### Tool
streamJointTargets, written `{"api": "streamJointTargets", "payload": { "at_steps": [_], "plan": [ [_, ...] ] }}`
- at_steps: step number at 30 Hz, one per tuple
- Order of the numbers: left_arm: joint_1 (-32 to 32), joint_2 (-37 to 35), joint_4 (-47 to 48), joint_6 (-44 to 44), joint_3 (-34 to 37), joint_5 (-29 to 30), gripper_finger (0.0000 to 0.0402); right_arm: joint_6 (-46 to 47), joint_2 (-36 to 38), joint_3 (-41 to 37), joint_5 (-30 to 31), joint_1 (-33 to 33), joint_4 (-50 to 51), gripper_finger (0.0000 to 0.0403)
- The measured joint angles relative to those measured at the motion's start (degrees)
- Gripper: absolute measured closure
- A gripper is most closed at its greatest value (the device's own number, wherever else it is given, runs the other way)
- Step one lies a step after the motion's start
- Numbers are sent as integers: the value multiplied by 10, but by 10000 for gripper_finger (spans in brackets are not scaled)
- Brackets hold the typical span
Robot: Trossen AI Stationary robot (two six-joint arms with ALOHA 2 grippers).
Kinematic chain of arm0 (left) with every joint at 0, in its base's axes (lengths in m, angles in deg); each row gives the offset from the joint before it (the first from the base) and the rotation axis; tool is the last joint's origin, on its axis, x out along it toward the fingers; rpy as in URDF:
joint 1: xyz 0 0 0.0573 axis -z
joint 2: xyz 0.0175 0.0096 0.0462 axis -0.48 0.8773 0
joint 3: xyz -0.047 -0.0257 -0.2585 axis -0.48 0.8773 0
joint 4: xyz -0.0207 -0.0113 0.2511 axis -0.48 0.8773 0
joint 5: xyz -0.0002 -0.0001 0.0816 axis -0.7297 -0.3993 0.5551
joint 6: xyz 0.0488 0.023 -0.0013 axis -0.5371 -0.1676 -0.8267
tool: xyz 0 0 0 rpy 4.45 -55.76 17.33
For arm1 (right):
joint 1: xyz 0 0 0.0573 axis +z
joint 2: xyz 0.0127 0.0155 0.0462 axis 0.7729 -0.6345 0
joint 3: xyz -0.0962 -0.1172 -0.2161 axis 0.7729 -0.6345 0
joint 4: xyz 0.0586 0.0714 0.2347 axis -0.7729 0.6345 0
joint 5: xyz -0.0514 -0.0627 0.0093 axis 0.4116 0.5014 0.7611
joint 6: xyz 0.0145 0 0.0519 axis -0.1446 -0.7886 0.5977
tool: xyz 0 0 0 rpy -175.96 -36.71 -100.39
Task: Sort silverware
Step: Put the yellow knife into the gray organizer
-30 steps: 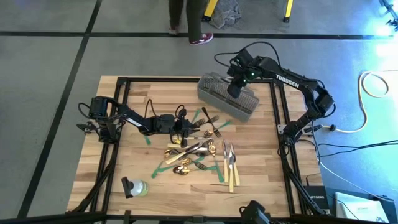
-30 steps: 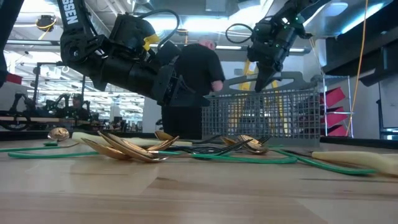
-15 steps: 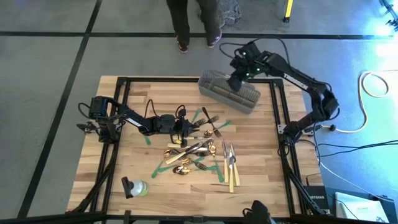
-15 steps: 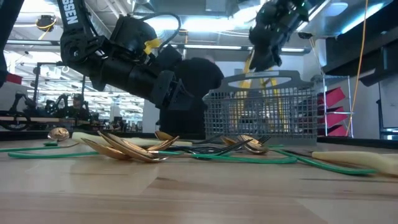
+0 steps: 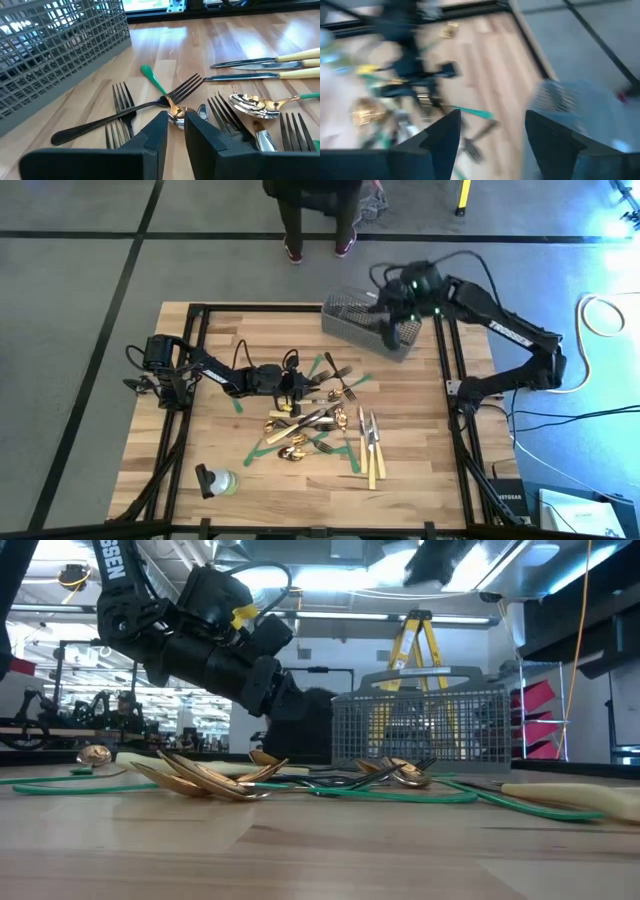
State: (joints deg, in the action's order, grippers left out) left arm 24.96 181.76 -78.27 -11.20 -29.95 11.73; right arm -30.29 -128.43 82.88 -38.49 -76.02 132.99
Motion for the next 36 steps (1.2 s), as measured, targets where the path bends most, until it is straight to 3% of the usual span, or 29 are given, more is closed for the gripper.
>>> {"api": "streamJointTargets", "payload": {
  "at_steps": [6, 13, 17, 21, 25, 27, 30, 34, 36],
  "plan": [
    [1, 0, 0, 7, 0, 0, 353, 63, 4, -32, 33, 170, 1, 196],
    [4, 0, -3, 11, 0, -1, 353, 188, 4, -154, 154, 339, -35, 196],
    [4, 0, -3, 14, 0, -1, 353, 261, 7, -238, 200, 418, -113, 196],
    [4, 0, -6, 15, 0, -2, 353, 334, 5, -324, 196, 469, -190, 196],
    [4, 0, -5, 19, 0, -3, 353, 364, 2, -356, 104, 486, -255, 196],
    [4, 0, -5, 19, 0, -3, 353, 327, 0, -356, 94, 499, -241, 196],
    [4, 0, -5, 19, 0, -3, 353, 200, -20, -356, 89, 528, -211, 196],
    [4, 0, -4, 18, 0, -3, 353, 57, -76, -356, 40, 560, -192, 196],
    [4, 0, -2, 17, 0, -3, 353, 13, -105, -351, 48, 569, -187, 196]
  ]
}}
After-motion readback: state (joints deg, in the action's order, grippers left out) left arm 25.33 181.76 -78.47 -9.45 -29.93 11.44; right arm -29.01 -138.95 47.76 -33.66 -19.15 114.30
